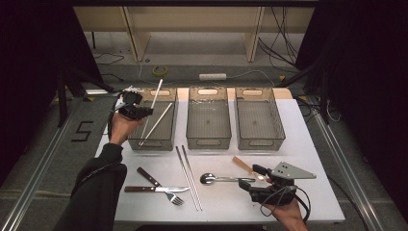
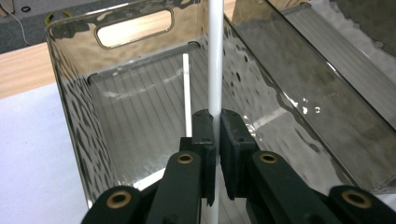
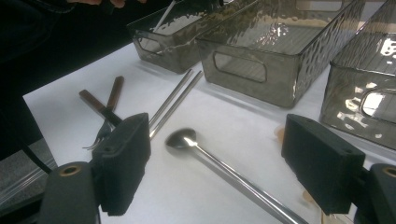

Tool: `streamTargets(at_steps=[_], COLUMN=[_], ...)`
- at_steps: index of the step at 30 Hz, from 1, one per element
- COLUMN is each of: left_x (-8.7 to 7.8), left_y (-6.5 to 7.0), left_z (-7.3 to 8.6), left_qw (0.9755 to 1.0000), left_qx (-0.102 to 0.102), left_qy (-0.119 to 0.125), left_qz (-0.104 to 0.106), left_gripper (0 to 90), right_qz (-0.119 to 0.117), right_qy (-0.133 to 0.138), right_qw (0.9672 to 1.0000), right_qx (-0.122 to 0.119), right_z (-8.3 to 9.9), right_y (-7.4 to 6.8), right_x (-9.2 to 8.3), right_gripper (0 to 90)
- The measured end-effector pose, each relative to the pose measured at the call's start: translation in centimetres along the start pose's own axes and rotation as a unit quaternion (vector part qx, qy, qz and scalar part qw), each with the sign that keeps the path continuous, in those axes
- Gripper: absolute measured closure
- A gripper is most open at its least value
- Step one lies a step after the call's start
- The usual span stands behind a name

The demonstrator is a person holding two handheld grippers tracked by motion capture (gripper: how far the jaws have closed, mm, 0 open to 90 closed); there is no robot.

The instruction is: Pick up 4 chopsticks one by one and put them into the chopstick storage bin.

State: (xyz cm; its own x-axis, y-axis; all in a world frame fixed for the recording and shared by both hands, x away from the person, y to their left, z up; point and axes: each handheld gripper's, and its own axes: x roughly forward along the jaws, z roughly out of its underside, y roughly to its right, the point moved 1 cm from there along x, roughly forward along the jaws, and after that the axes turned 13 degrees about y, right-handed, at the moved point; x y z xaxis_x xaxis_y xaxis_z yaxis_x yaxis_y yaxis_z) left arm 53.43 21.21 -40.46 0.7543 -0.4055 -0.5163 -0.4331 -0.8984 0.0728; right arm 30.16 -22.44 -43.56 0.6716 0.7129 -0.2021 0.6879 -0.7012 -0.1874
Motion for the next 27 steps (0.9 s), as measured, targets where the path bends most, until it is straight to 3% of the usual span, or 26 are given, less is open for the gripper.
streamTargets(at_steps=[20,24,27], left_x=[1.1,0.7,0.1], left_y=[-0.9,-1.0,-0.9], left_z=[1.9,1.9,1.9], left_qw=[0.9993,0.9992,0.9985], left_qx=[-0.024,-0.03,-0.051], left_qy=[0.001,0.004,0.012], left_qz=[-0.029,-0.025,-0.017], left_gripper=[82.3,74.6,65.7], right_qz=[0.0,0.0,0.0], right_qy=[0.0,0.001,-0.001], right_qw=[1.0,1.0,1.0], right_qx=[0.0,0.0,0.0], right_z=[0.0,0.0,0.0], right_y=[0.0,0.0,0.0], right_x=[0.0,0.0,0.0], right_gripper=[24.9,24.9,24.9])
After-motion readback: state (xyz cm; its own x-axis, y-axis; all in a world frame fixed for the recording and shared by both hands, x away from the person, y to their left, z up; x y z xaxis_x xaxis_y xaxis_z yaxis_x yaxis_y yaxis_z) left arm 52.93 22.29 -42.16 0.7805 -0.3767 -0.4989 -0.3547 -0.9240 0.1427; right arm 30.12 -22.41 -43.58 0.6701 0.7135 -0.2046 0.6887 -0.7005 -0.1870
